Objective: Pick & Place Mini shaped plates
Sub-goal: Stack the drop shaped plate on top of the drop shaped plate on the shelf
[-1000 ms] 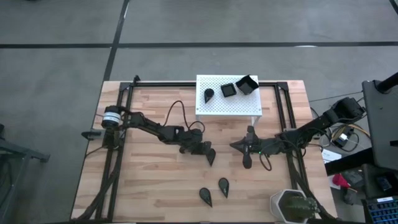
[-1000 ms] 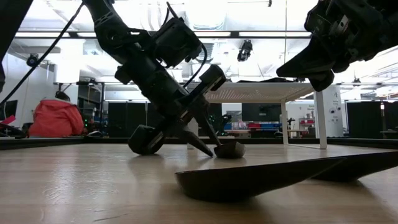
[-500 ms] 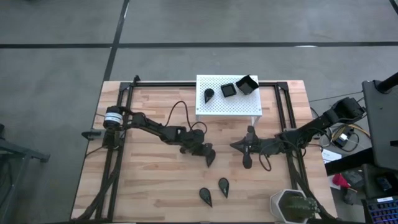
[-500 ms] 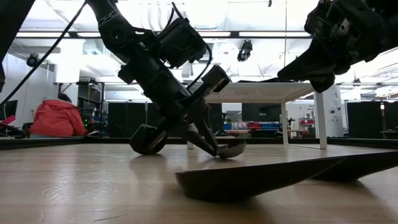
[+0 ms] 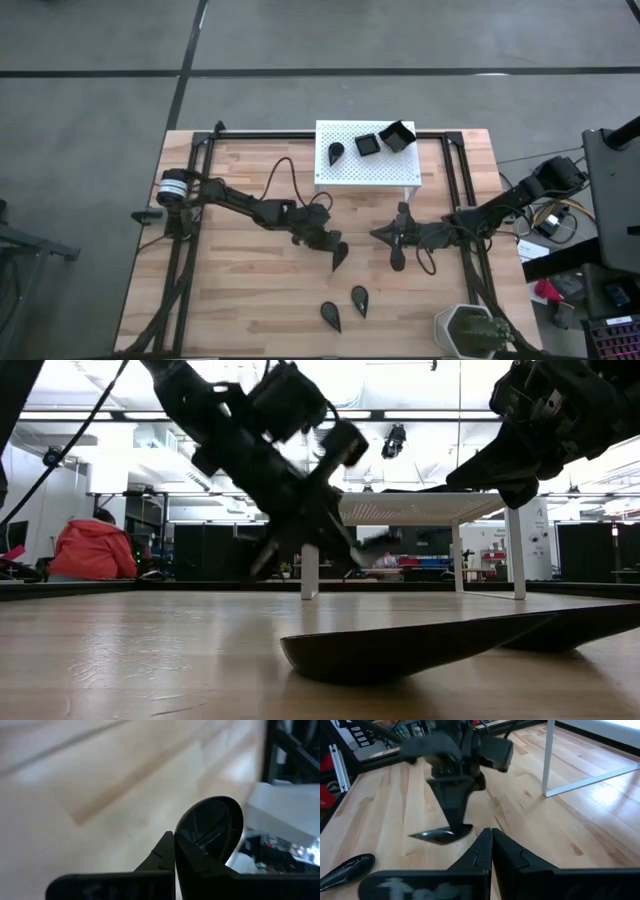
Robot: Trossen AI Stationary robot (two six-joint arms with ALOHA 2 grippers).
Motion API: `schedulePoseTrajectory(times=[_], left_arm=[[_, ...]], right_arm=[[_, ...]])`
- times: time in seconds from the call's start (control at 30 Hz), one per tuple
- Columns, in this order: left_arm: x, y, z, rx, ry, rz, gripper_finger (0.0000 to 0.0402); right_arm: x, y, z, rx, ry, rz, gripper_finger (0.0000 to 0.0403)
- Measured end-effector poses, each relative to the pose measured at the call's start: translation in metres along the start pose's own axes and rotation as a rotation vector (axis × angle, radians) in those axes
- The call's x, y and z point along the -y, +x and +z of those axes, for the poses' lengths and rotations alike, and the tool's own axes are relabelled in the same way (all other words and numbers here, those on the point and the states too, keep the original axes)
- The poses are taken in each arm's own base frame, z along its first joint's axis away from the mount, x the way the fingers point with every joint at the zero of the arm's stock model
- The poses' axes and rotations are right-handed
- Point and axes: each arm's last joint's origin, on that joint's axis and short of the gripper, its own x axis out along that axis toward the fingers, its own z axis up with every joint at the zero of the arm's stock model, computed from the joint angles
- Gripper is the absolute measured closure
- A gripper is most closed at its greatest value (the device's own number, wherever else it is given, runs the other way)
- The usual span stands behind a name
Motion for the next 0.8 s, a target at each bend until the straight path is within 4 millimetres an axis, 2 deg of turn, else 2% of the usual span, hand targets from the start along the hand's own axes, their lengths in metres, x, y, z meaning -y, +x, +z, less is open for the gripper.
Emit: schedulePoseTrajectory(times=[0.1,0.33,0.8], left_arm=[[0.008,-0.010,0.001,0.003,0.003,-0.028,0.0401],[0.027,-0.039,0.017,0.046,0.014,-0.103,0.0401],[0.062,-0.145,0.083,0.304,0.091,-0.147,0.0401]], right_arm=[[0.000,0.000,0.000,0.000,0.000,0.000,0.0394],[0.000,0.000,0.000,0.000,0.007,0.000,0.0394],[0.000,0.000,0.000,-0.002,0.005,0.001,0.0394]])
